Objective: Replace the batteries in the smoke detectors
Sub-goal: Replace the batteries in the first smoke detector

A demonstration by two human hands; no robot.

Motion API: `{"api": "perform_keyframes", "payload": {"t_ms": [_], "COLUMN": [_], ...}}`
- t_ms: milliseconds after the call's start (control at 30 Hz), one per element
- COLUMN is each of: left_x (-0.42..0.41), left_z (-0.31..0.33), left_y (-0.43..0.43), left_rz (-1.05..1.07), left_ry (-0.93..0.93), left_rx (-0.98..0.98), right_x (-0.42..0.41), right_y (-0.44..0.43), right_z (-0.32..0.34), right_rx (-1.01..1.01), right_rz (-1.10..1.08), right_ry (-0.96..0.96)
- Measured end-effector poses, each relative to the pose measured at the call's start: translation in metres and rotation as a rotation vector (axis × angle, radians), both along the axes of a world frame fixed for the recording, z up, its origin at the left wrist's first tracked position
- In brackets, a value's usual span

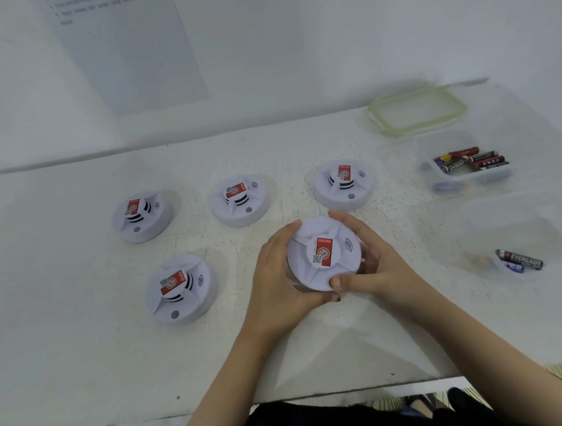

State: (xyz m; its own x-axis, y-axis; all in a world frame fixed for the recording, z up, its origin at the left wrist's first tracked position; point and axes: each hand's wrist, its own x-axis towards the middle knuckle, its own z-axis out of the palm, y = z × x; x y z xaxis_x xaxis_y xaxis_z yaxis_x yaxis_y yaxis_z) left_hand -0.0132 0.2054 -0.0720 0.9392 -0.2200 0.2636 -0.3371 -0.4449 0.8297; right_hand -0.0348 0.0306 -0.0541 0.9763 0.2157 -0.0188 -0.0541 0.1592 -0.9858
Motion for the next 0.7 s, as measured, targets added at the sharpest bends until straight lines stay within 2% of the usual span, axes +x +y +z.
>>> {"api": "perform_keyframes", "payload": {"t_ms": [700], "left_x": [0.0011], "left_z": [-0.0019], "left_y": [0.0003], "left_rz": [-0.026], "left_ry": [-0.02], "left_rx": [0.02], "right_x": [0.0017], "right_y": [-0.0002], "right_z": [-0.004], "right_rx": [0.03], "right_rz": [0.015], "right_ry": [-0.001]}}
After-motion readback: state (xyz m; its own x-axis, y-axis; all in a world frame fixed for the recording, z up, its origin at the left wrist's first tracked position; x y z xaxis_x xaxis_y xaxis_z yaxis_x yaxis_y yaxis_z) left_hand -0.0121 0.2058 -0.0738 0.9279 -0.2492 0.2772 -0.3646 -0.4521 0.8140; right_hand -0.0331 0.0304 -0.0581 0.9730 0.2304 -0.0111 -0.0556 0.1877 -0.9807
